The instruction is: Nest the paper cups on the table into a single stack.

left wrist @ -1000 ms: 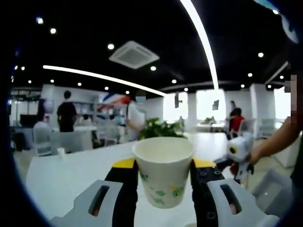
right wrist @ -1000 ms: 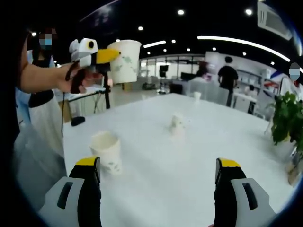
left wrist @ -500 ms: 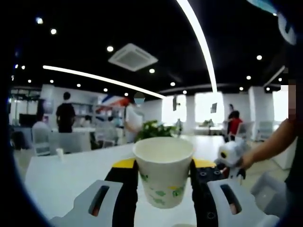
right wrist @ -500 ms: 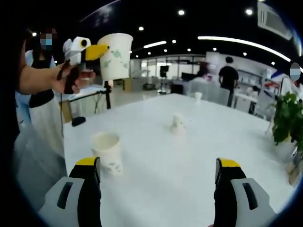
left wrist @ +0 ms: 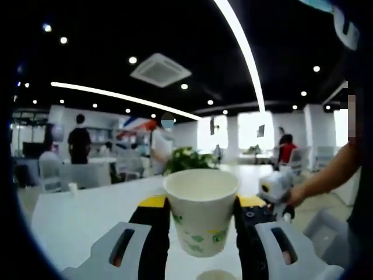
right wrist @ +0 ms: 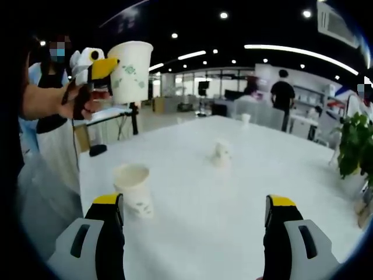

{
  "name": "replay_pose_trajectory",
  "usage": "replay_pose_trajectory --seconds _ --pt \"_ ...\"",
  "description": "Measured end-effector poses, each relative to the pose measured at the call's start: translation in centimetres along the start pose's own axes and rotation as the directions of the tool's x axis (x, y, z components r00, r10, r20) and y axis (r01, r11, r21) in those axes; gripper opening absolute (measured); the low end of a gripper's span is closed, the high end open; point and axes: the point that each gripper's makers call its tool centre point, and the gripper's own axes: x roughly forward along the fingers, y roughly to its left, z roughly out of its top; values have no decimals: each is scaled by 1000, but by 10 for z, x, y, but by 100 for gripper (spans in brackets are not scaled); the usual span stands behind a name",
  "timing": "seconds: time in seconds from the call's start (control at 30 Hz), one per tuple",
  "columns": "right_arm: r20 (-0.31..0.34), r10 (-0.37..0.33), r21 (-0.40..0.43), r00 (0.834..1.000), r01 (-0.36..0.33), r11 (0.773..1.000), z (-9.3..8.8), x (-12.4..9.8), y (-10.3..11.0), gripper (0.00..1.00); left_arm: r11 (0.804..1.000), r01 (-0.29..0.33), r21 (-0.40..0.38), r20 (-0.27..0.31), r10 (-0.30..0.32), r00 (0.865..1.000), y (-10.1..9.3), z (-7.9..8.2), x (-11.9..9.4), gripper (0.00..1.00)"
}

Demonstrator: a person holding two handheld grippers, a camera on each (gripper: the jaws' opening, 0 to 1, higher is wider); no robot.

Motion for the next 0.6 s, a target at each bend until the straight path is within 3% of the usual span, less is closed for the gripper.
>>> replay_pose_trajectory --seconds 0.6 --pt "-5 0 2 1000 0 1000 -3 -2 1 100 1000 13 -12 3 -13 1000 -21 -3 -11 42"
